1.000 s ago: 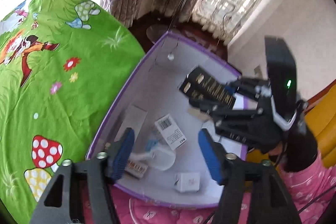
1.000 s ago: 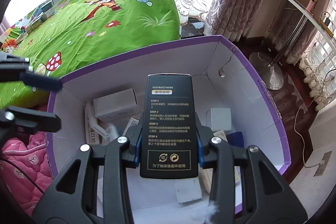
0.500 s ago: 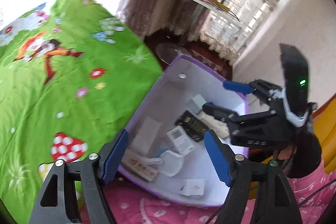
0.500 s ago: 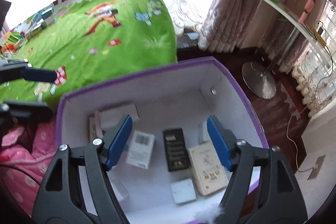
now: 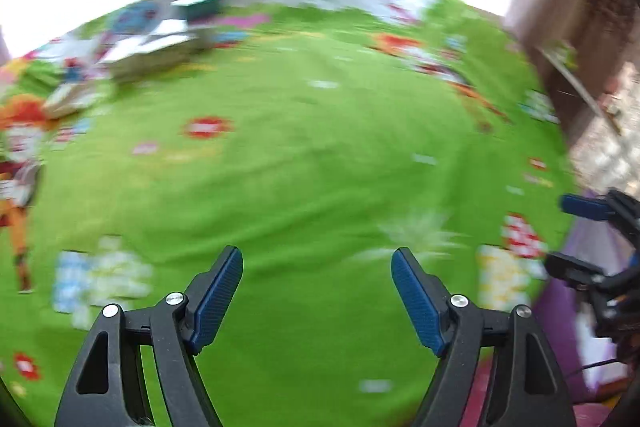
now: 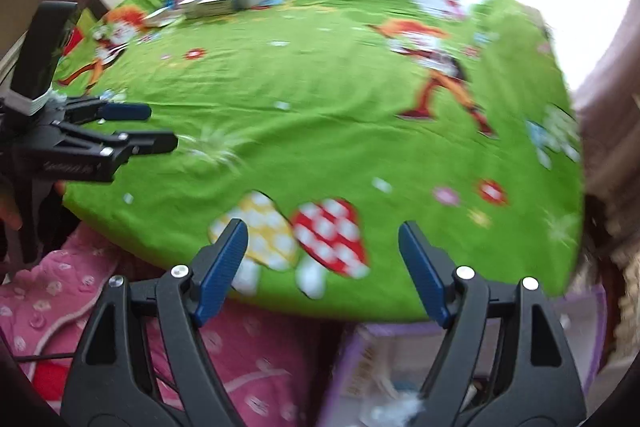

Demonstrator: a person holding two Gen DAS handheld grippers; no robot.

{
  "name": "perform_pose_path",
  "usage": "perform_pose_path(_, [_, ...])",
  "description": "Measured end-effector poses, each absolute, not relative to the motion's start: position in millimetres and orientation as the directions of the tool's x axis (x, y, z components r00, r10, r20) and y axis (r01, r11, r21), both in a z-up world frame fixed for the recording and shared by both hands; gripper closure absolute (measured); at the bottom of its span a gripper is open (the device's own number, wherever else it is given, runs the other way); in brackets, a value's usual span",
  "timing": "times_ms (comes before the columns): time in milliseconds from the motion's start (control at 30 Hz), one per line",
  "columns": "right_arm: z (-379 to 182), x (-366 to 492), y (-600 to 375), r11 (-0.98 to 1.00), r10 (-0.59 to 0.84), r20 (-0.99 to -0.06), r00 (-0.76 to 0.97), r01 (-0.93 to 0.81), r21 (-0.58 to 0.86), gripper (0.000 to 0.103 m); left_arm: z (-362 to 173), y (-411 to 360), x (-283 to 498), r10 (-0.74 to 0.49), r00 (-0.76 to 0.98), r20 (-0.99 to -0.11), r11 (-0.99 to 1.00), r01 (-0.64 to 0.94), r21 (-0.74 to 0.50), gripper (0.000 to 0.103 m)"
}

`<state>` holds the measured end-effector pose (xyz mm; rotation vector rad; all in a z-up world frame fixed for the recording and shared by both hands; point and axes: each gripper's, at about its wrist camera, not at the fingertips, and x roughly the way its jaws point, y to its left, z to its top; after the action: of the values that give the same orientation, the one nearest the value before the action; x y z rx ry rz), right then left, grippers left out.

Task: Organize rigid objects
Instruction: 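Return both tools from the storage box to the table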

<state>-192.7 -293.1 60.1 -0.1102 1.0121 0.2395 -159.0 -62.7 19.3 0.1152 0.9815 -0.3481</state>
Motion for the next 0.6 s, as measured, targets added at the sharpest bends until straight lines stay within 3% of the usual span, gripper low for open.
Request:
perform_pose_path(67, [54.3, -171.5, -270.9, 0.955, 0.191, -0.847, 0.496, -0.293, 0.044, 0.023, 14.2, -30.9, -143.5, -0.095, 0.552, -0.828, 0.968, 0.245, 0.053, 0.025])
perform_pose_path(167, [46.9, -132.6, -243.3, 0.934, 0.254, -0.841, 0.477, -0.346, 0.085, 0.023, 5.5, 13.6, -118.7, 0.013, 0.548, -0.837, 0.984, 0.142, 0.108, 0.025])
perform_pose_path(300, [43.3, -76.0, -205.0, 0.887, 0.303, -0.826, 0.475, -0.458, 0.062, 0.023, -1.7, 68.2, -93.2, 0.048, 0.535, -0.844, 0.997, 0.02, 0.07, 0.023])
perform_pose_path(467, [51.1, 0.0, -145.9, 0.796, 0.291, -0.789, 0.542, -0.595, -0.115, 0.023, -4.6, 109.6, -76.3, 0.079, 0.538, -0.84, 0.996, -0.077, 0.044, 0.016])
perform_pose_path(600, [52.7, 54.2, -99.5, 0.712, 0.318, -0.782, 0.536, -0.68, -0.176, 0.023, -12.0, 126.3, -75.8, 0.063, 0.549, -0.834, 0.991, -0.133, -0.013, 0.0])
